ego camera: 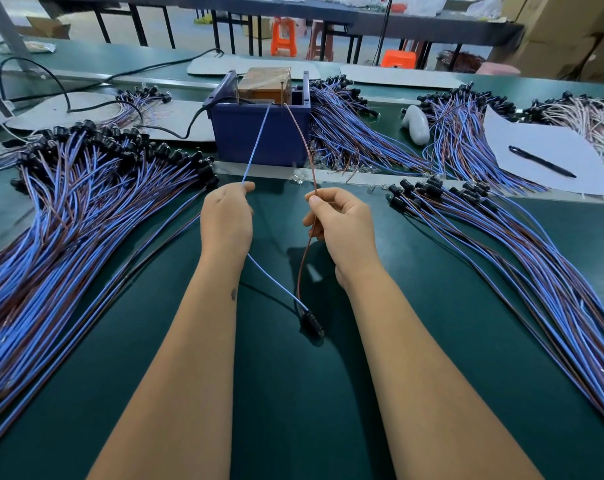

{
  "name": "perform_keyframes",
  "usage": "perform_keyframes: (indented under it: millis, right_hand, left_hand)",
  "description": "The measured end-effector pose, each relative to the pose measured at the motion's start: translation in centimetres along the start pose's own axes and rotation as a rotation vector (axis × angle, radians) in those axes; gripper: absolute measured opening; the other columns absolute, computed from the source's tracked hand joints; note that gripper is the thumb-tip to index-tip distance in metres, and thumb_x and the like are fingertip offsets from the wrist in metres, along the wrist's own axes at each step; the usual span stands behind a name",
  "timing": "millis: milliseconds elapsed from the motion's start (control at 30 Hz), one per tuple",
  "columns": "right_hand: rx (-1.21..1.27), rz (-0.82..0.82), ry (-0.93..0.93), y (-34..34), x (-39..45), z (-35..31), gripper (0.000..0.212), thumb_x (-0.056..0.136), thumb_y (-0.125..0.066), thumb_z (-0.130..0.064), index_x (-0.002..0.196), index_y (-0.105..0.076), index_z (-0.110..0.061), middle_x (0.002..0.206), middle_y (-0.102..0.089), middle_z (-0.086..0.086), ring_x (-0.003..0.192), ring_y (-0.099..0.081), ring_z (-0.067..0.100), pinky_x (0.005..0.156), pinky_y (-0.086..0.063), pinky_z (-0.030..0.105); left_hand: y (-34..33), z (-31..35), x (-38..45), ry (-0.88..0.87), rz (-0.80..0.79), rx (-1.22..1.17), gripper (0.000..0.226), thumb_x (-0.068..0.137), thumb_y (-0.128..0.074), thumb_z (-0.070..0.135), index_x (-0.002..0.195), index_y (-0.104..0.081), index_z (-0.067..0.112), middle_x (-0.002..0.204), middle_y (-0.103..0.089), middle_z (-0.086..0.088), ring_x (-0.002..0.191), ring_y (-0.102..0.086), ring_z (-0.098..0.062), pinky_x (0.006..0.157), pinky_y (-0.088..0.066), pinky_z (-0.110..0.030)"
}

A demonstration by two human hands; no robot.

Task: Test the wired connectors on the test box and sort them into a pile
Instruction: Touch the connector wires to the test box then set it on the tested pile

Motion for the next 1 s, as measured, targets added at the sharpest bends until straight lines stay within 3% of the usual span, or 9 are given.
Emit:
perform_keyframes:
  millis: [200,400,500,633,800,1000]
  right_hand:
    - [-0.004,-0.004,0.002,-0.1,0.1,0.1,0.013,0.095,-0.058,-0.009,0.085,-0.065,-0.014,0.062,-0.06,0.001,0.05,-0.052,0.003,0.05,-0.042,0.013]
    - [-0.023,-0.01,0.009,-0.2,0.1,0.1,0.016,0.095,-0.058,-0.011,0.083,-0.065,-0.018,0.06,-0.061,-0.001,0.05,-0.052,0.003,0.051,-0.043,0.013]
    - [-0.024,-0.011,0.009,-0.2,0.1,0.1,0.015,0.095,-0.058,-0.011,0.084,-0.065,-0.017,0.06,-0.061,-0.001,0.049,-0.052,0.003,0.051,-0.042,0.013]
    - [-0.023,-0.014,0.009,-0.2,0.1,0.1,0.014,0.095,-0.057,-0.01,0.085,-0.065,-0.016,0.062,-0.062,0.002,0.048,-0.051,0.003,0.05,-0.042,0.013]
    - [-0.03,-0.018,0.009,-0.3,0.1,0.1,0.015,0.095,-0.057,-0.009,0.085,-0.064,-0.016,0.063,-0.061,0.002,0.048,-0.051,0.002,0.05,-0.042,0.013]
    - [-0.029,-0.023,-0.004,-0.3,0.1,0.2,0.011,0.096,-0.057,-0.01,0.088,-0.066,-0.013,0.063,-0.061,0.004,0.048,-0.052,0.002,0.049,-0.042,0.013]
  left_hand:
    - [0.2,0.1,-0.3,0.023,0.026,-0.044,0.033,0.088,-0.031,0.007,0.092,-0.061,0.019,0.039,-0.034,0.015,0.035,-0.027,-0.004,0.035,-0.022,-0.017]
    - [0.9,0.7,-0.7,-0.071,0.081,0.001,0.026,0.088,-0.03,0.007,0.091,-0.049,0.026,0.066,-0.046,0.007,0.046,-0.036,-0.006,0.043,-0.031,-0.02]
    - [1.2,1.4,-0.7,-0.164,0.09,0.028,0.027,0.093,-0.033,0.005,0.103,-0.051,0.023,0.069,-0.052,0.005,0.038,-0.037,0.001,0.039,-0.032,-0.013]
    - [1.8,1.8,-0.6,-0.243,0.129,0.058,0.023,0.102,-0.036,0.013,0.114,-0.053,0.024,0.075,-0.064,0.009,0.041,-0.038,0.001,0.047,-0.036,-0.013]
    - [2.1,1.1,0.1,-0.192,0.125,0.012,0.027,0.101,-0.043,0.016,0.122,-0.058,0.025,0.085,-0.074,0.008,0.044,-0.034,-0.006,0.047,-0.032,-0.021]
    - [2.4,0.5,0.5,-0.146,0.129,0.001,0.029,0.1,-0.044,0.017,0.121,-0.063,0.023,0.079,-0.074,0.013,0.042,-0.03,-0.005,0.046,-0.029,-0.022]
Point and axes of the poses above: each hand's wrist, its own x-axis towards the middle knuckle, its own y-axis out of the back of the hand, z = x × y, the point moved 8 cm from there along x, towards the middle knuckle
